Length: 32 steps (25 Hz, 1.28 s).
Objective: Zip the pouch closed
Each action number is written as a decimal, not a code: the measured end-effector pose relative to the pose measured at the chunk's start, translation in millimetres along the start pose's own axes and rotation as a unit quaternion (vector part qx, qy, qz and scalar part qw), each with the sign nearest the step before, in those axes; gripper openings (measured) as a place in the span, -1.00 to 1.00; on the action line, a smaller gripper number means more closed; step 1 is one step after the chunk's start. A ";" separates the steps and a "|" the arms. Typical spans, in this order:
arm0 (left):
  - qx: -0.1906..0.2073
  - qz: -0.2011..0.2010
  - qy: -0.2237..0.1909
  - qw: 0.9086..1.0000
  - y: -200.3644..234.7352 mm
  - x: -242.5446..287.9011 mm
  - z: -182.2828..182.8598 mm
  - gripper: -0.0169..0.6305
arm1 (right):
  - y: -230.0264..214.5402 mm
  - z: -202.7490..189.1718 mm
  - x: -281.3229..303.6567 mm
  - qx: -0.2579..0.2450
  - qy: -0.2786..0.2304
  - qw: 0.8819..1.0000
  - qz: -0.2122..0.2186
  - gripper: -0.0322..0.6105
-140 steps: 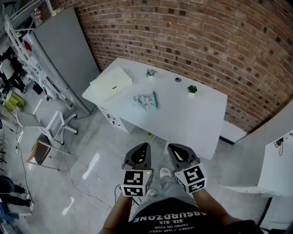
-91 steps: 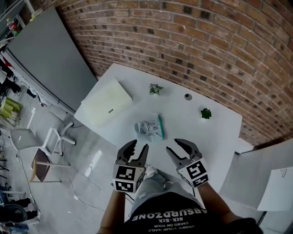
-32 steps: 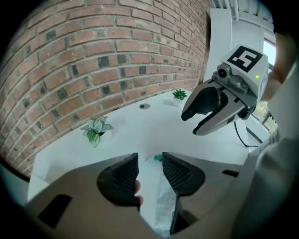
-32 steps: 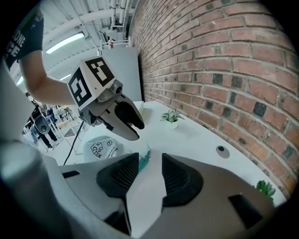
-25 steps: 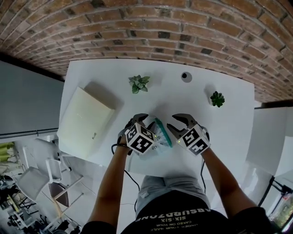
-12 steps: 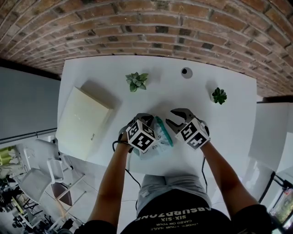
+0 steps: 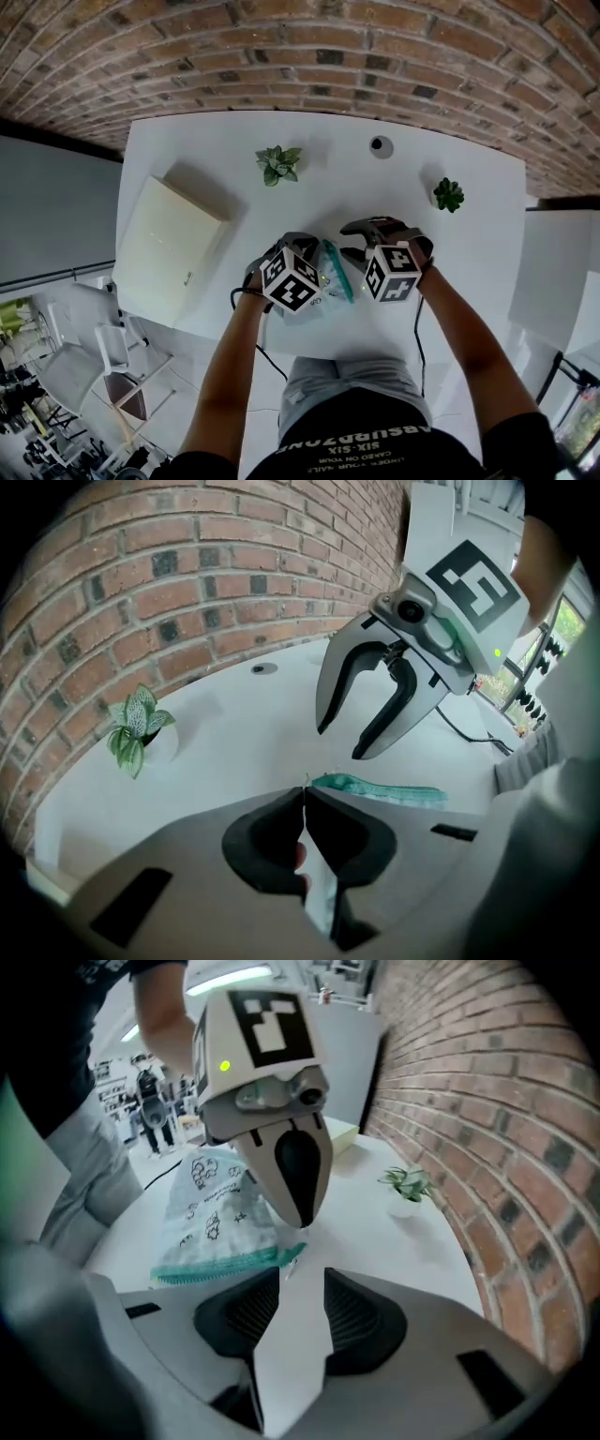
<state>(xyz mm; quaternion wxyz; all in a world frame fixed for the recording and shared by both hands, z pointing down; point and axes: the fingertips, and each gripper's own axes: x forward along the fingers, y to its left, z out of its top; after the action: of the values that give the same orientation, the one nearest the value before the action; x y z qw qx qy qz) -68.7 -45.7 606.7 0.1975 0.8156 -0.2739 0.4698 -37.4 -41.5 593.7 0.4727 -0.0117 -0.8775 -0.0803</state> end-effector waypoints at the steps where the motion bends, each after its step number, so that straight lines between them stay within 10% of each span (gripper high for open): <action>1: -0.002 -0.001 0.001 1.000 0.4 0.9 0.3 -0.91 | 1.2 -1.3 3.2 -0.021 0.011 1.000 0.006 -0.45; 32: 0.053 -0.020 0.038 0.998 8.7 18.9 -2.1 -0.61 | 13.2 -7.4 29.2 0.036 0.021 0.998 0.047 -0.85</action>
<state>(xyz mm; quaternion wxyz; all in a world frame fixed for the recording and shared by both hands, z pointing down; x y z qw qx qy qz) -67.9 -56.2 624.8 0.1732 0.8121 -0.2245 0.5101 -46.1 -31.3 623.7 0.4945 -0.0343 -0.8681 -0.0261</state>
